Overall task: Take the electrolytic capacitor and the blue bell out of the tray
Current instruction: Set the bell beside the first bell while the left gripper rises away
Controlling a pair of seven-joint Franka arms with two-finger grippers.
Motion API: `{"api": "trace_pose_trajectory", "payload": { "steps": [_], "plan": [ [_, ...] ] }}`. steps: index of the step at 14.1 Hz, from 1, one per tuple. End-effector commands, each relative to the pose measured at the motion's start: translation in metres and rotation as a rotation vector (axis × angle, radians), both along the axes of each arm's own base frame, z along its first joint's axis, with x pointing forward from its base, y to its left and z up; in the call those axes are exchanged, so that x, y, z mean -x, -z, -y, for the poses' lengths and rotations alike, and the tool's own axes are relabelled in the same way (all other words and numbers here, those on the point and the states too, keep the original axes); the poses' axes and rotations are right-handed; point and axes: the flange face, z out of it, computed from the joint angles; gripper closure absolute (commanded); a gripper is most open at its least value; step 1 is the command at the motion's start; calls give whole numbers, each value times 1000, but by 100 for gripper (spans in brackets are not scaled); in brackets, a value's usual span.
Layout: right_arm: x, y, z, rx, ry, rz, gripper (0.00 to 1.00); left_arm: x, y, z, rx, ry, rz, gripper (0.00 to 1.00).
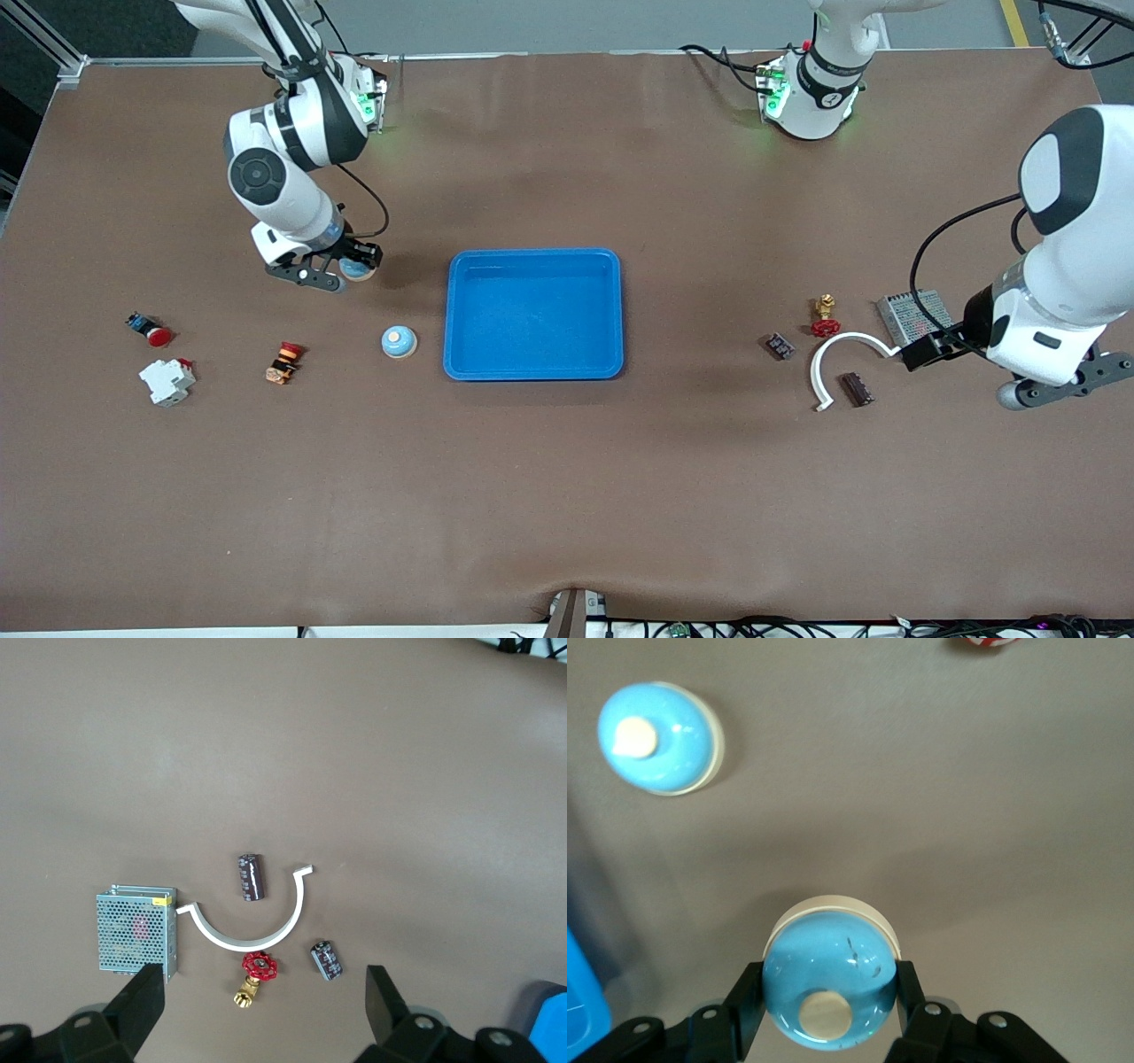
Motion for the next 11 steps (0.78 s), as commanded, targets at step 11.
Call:
{"api": "trace_pose_trajectory", "payload": {
  "steps": [11],
  "plan": [
    [12,62,61,-22,-33,59,100,36,-53,15,-13,43,-6,0]
  ]
}}
